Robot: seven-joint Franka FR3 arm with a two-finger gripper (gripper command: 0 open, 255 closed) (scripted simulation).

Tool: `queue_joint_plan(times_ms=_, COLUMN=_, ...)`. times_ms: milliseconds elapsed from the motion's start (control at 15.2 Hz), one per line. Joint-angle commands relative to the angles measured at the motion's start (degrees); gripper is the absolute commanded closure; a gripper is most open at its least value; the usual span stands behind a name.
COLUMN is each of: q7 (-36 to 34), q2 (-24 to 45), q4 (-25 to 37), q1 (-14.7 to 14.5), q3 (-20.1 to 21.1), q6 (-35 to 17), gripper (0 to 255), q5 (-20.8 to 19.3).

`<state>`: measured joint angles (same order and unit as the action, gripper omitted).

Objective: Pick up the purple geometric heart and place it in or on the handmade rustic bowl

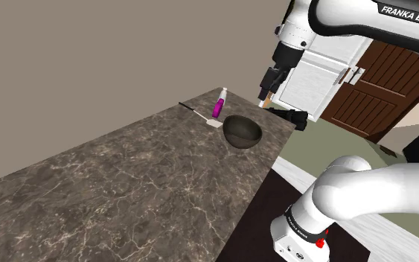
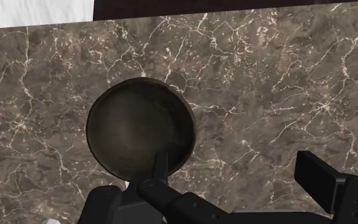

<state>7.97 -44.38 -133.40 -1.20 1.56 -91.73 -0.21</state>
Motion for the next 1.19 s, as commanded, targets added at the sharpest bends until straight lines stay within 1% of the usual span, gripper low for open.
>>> queue_joint_plan(times_ms=0, q7=0.0, q2=0.0, q4=0.0, q1=0.0, q3=0.0, q6=0.0, gripper=0, q5=0.0)
queue_joint_plan(times_ms=264, q7=-7.8, q2=6.5, q4=-0.4, q1=2.5, q3=2.2, q6=-7.6, gripper=0, q5=0.8)
queue_joint_plan(times_ms=528, q7=-15.6, q2=13.7, q4=0.6, q1=5.0, q3=4.1, q6=-14.5, gripper=0, q5=0.8)
queue_joint_plan(times_ms=858, q7=-25.4, q2=23.3, q4=3.5, q1=8.2, q3=5.8, q6=-22.0, gripper=0, q5=-0.2)
queue_joint_plan(times_ms=1122, q7=-33.2, q2=31.2, q4=7.0, q1=10.5, q3=6.5, q6=-26.8, gripper=0, q5=-1.8)
